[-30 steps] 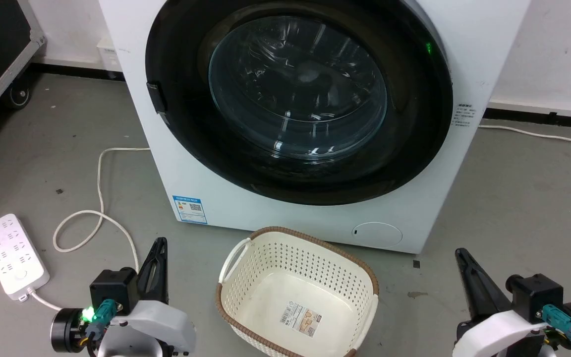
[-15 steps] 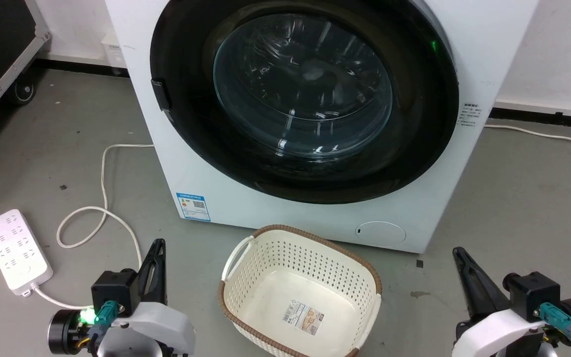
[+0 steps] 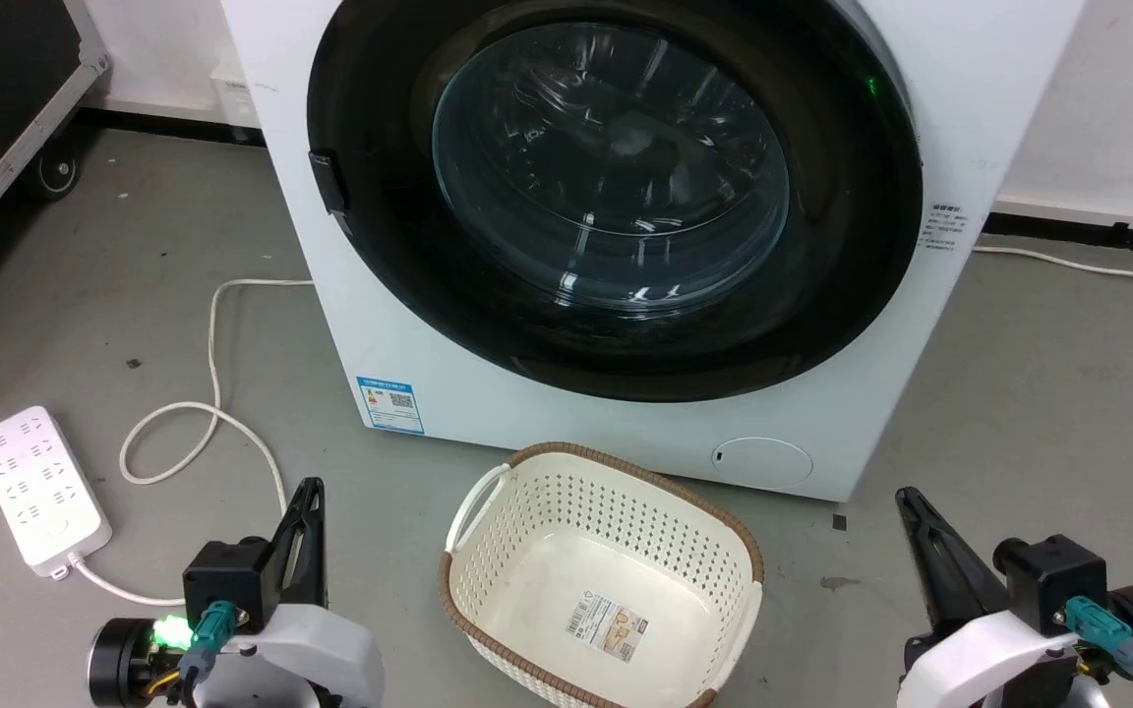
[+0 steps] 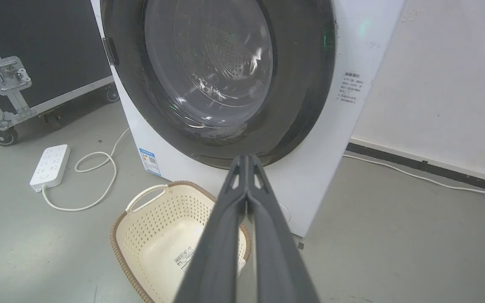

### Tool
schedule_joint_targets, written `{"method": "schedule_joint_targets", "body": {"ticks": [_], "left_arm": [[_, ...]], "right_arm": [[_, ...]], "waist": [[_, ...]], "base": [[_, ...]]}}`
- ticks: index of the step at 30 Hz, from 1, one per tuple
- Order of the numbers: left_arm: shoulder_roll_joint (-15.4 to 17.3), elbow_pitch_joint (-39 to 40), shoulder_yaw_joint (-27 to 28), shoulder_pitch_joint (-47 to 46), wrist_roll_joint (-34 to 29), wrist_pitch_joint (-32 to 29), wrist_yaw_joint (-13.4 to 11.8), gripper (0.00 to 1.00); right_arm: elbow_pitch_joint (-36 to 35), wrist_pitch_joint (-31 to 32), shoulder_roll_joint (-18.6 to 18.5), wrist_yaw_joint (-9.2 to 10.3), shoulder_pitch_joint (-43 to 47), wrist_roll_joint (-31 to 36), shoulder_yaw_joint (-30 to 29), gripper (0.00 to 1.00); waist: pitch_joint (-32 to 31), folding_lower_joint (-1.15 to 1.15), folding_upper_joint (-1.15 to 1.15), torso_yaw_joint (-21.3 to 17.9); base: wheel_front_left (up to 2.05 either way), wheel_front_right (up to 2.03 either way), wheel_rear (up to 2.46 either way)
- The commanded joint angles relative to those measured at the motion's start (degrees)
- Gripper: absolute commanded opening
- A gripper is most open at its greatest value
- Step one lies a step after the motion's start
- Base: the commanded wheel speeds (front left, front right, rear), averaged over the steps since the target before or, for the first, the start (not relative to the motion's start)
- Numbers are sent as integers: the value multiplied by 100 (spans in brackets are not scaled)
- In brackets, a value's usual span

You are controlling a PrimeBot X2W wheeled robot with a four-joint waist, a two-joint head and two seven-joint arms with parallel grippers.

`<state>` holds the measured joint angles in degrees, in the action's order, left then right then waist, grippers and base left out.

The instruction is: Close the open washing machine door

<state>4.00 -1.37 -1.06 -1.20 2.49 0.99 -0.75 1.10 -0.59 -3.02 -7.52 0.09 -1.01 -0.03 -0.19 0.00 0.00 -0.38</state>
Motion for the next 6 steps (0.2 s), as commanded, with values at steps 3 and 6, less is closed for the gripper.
{"method": "schedule_joint_targets", "body": {"ticks": [3, 6], "left_arm": [[-81, 95, 71, 99, -171, -66, 59, 0], [-107, 130, 100, 117, -236, -94, 73, 0]], "right_arm": [[-85, 37, 13, 3, -8, 71, 2, 0], [-106, 55, 14, 3, -8, 96, 3, 0]], "waist": [[11, 0, 0, 22], [18, 0, 0, 35]], "base": [[0, 0, 0], [0, 0, 0]]}}
